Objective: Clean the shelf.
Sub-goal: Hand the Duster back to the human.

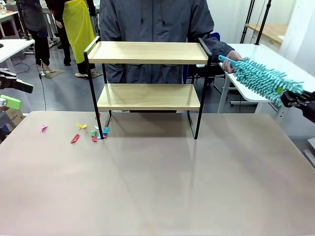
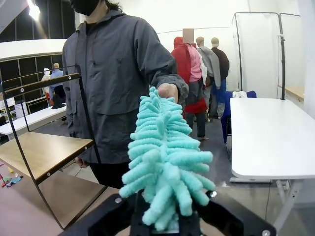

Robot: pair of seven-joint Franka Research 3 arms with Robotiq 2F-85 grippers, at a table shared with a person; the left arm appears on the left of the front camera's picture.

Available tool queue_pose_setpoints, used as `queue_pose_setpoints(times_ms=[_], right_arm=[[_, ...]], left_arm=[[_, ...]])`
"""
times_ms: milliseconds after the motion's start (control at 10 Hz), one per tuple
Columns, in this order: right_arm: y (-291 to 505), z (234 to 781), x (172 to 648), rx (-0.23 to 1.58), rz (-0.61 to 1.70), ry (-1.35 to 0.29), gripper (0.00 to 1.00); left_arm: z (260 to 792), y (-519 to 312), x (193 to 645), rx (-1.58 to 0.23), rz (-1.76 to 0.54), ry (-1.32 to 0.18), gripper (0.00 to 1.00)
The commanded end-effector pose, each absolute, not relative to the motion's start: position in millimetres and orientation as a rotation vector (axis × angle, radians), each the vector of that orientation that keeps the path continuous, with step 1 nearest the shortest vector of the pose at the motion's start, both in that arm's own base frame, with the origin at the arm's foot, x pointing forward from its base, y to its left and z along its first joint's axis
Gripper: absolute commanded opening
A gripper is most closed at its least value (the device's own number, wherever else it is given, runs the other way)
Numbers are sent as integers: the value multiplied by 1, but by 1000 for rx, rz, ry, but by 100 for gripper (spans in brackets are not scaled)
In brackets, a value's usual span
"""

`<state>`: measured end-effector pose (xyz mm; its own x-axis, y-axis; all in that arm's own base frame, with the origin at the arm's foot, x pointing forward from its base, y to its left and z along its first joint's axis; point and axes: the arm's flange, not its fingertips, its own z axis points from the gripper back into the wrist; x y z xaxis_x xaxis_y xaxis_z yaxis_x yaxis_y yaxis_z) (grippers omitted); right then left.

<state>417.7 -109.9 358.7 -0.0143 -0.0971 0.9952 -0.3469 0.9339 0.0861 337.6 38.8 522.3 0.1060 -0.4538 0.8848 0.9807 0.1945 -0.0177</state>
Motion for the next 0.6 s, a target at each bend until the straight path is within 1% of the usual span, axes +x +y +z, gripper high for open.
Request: queue_pose_setpoints(times_ms=[0, 400, 500], right_arm=[[-110, 365, 417, 360, 196, -1574, 16], [-110, 365, 417, 360, 196, -1574, 16], [-110, 359, 418, 353, 205, -1583, 72]], left_arm=[[524, 38, 339, -766, -1232, -923, 100], [524, 38, 339, -766, -1232, -923, 100], [524, 38, 339, -766, -1232, -923, 100]])
